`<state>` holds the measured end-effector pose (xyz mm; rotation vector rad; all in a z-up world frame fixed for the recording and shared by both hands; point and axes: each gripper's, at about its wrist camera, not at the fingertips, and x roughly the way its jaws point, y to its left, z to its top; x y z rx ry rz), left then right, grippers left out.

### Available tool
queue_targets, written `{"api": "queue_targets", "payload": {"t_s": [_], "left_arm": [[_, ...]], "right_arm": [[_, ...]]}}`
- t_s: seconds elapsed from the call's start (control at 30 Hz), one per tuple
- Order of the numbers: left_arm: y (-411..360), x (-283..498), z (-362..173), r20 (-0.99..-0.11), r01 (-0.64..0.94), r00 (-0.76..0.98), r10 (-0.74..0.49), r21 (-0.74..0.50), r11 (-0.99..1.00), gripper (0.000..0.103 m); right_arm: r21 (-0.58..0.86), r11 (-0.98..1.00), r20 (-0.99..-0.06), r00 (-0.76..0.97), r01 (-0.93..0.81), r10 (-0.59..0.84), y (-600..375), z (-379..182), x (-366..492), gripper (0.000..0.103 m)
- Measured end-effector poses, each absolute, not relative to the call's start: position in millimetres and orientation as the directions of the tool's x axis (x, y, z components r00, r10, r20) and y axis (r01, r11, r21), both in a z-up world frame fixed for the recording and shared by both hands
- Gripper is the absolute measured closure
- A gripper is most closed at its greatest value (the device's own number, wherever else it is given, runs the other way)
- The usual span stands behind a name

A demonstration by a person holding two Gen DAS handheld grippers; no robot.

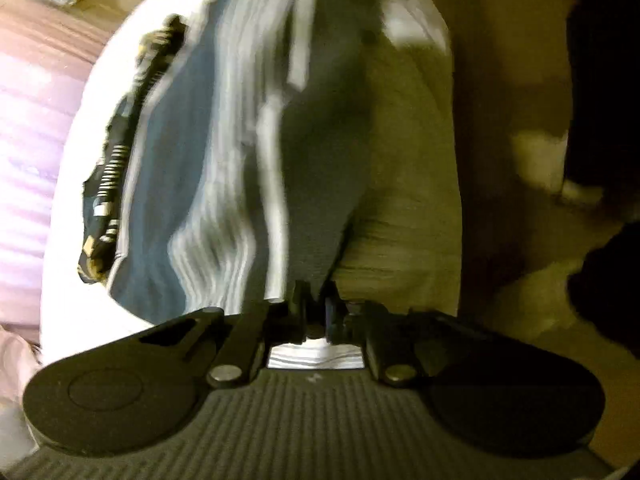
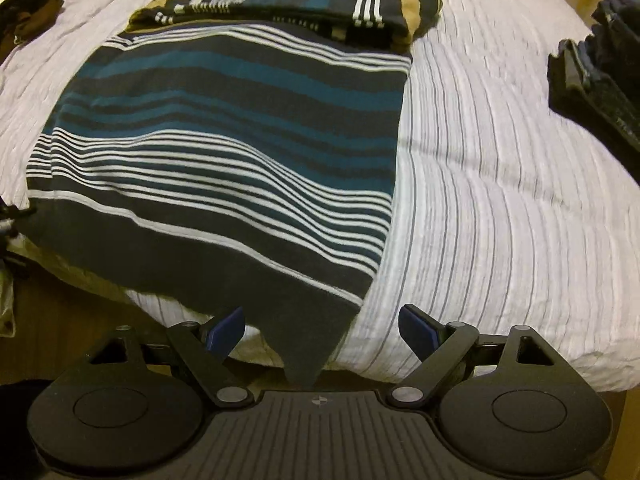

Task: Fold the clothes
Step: 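Grasp the sweater hem with the left gripper while the right gripper grasps it, lift toward the collar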

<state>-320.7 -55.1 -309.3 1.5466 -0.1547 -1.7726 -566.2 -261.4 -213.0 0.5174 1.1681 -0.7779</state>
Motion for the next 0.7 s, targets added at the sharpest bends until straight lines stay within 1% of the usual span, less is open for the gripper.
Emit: {"api": "queue_targets", "payload": {"t_s": [0.07,0.13,0.27,0.37,0.43,0.5,0.63,0.67,0.7], "left_arm": [[-67.6,-307.0,-281.1,-0.791,0.559,-0.001,-0.611,0.507,-0.657,0.097],[-85.7,-289.7,-256.7,-0.798,0.669,-0.018,-0.603,0.439,-0.6,0.097],[-123.3,-263.9,-223.7,-0.822,0.808,-0.05,-0.567,0.3,-0.507,0.097],[-144.3,-253.1,-208.7,-0.839,0.865,-0.068,-0.54,0.22,-0.451,0.097],[-148.3,-253.0,-201.3,-0.844,0.878,-0.072,-0.531,0.199,-0.435,0.097],[-150.9,-251.6,-197.5,-0.851,0.884,-0.075,-0.52,0.185,-0.43,0.097],[-147.8,-247.2,-196.6,-0.866,0.881,-0.074,-0.494,0.175,-0.44,0.097],[-146.7,-246.0,-196.5,-0.87,0.88,-0.074,-0.488,0.173,-0.442,0.097],[-145.5,-244.9,-196.8,-0.873,0.879,-0.073,-0.483,0.172,-0.445,0.097]], "right_arm": [[-0.065,0.681,-0.933,0.198,0.729,-0.3,-252.2,-205.1,-560.2,0.016],[-0.106,0.763,-0.915,0.238,0.637,-0.326,-236.0,-198.3,-549.3,0.016],[-0.151,0.888,-0.895,0.321,0.435,-0.309,-200.7,-204.9,-518.0,0.016],[-0.17,0.93,-0.886,0.364,0.326,-0.289,-179.8,-224.4,-490.5,0.016],[-0.19,0.939,-0.866,0.402,0.287,-0.298,-172.1,-235.3,-474.8,0.016],[-0.258,0.928,-0.83,0.43,0.269,-0.356,-164.8,-246.4,-458.7,0.016],[-0.412,0.869,-0.773,0.4,0.273,-0.493,-165.9,-267.5,-448.6,0.018],[-0.448,0.849,-0.769,0.364,0.281,-0.526,-171.2,-269.9,-456.2,0.036],[-0.482,0.828,-0.762,0.328,0.287,-0.558,-176.5,-272.3,-463.7,0.058]]}}
